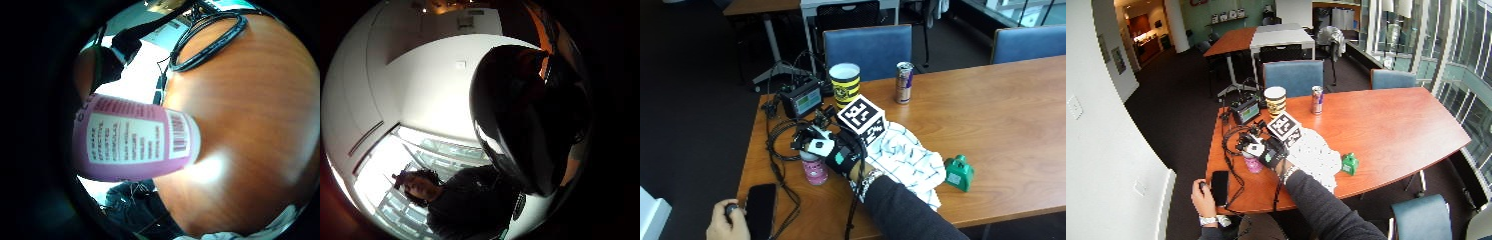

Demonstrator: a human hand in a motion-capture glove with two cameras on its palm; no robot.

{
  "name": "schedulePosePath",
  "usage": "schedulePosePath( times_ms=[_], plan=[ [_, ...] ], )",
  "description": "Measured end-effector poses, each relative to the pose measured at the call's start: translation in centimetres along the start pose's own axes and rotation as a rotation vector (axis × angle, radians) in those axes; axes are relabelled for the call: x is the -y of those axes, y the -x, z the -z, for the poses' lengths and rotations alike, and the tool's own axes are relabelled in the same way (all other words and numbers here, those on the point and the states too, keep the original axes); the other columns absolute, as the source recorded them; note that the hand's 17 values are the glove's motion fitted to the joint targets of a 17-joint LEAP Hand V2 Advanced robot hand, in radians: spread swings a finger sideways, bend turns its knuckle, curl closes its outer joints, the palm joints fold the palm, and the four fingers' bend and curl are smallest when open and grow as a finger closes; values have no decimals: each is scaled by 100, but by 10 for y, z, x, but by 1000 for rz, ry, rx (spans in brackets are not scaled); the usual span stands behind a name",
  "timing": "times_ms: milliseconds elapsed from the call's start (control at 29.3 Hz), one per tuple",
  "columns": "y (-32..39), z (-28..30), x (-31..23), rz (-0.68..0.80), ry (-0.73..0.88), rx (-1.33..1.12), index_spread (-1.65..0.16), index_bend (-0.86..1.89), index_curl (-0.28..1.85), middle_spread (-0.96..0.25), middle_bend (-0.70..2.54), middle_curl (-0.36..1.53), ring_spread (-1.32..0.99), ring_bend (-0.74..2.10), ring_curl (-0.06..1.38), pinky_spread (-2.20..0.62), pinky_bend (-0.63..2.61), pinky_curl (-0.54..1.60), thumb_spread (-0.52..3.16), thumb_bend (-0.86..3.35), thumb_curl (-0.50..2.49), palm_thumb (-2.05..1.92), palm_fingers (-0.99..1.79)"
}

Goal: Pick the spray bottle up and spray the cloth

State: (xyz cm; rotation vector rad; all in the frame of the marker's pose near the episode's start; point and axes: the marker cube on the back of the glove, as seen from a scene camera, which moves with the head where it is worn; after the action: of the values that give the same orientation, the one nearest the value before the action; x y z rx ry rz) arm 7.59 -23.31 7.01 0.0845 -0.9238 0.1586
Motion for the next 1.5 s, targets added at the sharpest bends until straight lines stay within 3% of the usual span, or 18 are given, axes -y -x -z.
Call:
schedulePosePath(
  times_ms=[171,341,751,1229,1502],
  plan=[
    [2,5,-6,-11,-16,-69,-32,13,55,-25,44,52,-21,36,47,13,14,21,112,-3,57,87,92],
    [18,15,-9,-5,-32,-162,-33,2,47,-20,33,48,-16,33,48,19,30,27,106,-4,55,85,58],
    [59,45,-62,36,36,-585,-35,12,34,-6,17,40,-5,16,38,25,45,33,98,-5,49,75,16],
    [83,27,-172,150,179,-732,-37,16,31,-4,21,37,0,18,32,26,45,33,100,-3,44,70,20],
    [72,1,-203,171,231,-713,-39,19,33,-6,21,37,-1,18,30,26,42,32,101,-2,42,71,30]
  ],
)
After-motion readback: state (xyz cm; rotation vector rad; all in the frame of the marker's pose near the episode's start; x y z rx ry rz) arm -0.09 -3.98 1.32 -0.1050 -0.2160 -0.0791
